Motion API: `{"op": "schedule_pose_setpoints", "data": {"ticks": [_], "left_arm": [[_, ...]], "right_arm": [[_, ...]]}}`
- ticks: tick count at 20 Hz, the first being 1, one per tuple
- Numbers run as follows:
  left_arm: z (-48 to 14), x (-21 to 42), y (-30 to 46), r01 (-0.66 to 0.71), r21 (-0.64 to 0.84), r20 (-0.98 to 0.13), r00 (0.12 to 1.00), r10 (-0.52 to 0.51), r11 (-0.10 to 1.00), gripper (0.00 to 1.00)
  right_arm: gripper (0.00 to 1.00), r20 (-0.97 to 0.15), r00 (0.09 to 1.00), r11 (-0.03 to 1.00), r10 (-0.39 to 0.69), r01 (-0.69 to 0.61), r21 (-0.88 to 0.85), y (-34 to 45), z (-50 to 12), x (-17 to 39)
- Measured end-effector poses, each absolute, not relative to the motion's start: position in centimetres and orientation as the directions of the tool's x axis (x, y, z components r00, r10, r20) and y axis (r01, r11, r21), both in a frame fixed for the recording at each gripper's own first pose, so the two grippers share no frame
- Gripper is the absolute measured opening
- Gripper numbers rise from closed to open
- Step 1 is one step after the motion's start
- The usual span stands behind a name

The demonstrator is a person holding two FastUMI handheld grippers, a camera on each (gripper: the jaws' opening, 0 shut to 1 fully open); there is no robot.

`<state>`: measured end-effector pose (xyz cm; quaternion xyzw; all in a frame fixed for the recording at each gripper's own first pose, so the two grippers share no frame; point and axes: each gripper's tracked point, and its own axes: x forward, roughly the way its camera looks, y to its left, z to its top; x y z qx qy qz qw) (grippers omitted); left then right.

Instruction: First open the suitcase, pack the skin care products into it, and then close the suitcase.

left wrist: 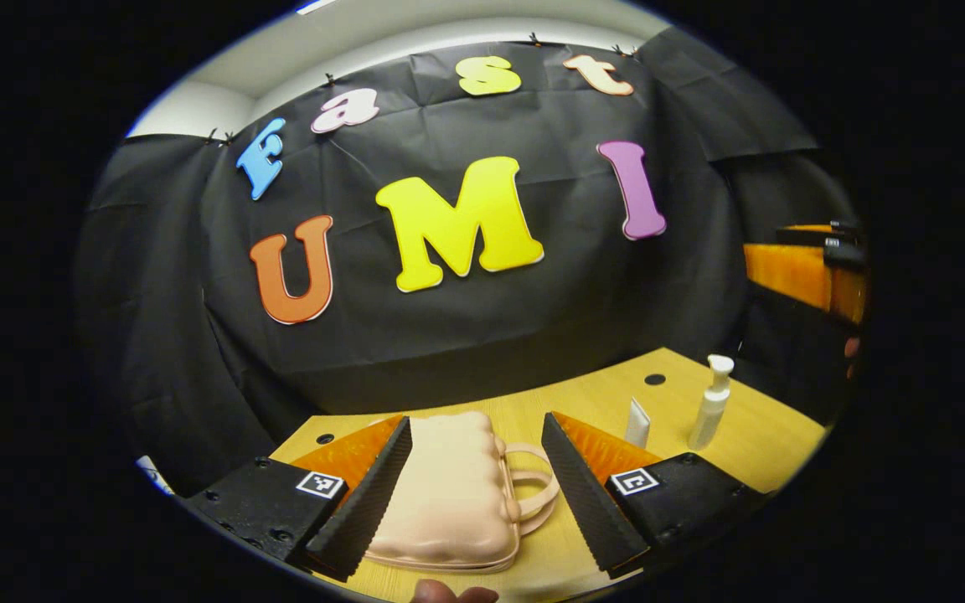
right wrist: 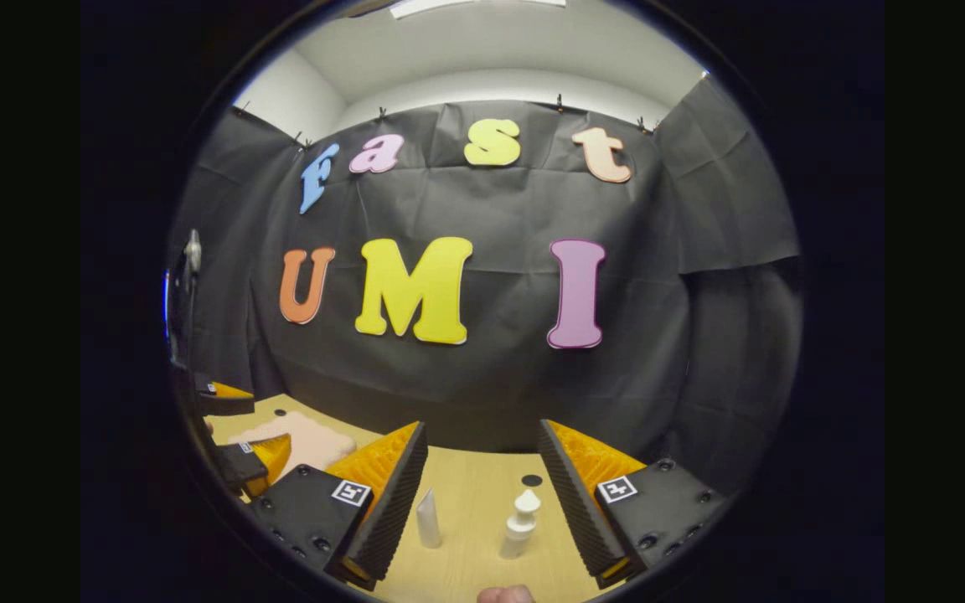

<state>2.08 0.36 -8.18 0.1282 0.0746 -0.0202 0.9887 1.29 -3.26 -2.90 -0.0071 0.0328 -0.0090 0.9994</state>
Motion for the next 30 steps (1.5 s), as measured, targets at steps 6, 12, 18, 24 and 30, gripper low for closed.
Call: {"op": "schedule_pose_setpoints", "data": {"ticks": [6, 12, 18, 24, 30], "left_arm": [[-14.2, 4.0, -1.3, 0.197, 0.603, -0.263, 0.964, -0.041, 0.773, 0.98], [-21.9, 6.8, -1.5, 0.343, 0.773, -0.412, 0.911, 0.01, 0.534, 0.87], [-24.9, 9.2, -1.0, 0.388, 0.808, -0.469, 0.879, 0.084, 0.444, 0.66], [-25.8, 10.3, -0.7, 0.419, 0.815, -0.509, 0.847, 0.15, 0.401, 0.32], [-23.6, 10.1, -0.3, 0.399, 0.783, -0.513, 0.848, 0.132, 0.478, 0.1]], "right_arm": [[0.79, -0.108, 0.991, 0.997, -0.082, 0.08, -0.019, -6.6, -4.7, 0.5], [0.79, -0.16, 0.975, 0.988, -0.152, 0.15, -0.023, -10.9, -6.8, -0.7], [0.8, -0.168, 0.967, 0.981, -0.192, 0.191, -0.019, -13.3, -7.3, -0.7], [0.79, -0.175, 0.966, 0.982, -0.188, 0.191, 0.001, -13.2, -7.6, -0.4], [0.79, -0.14, 0.968, 0.978, -0.209, 0.21, -0.007, -12.5, -6.3, -1.0]]}}
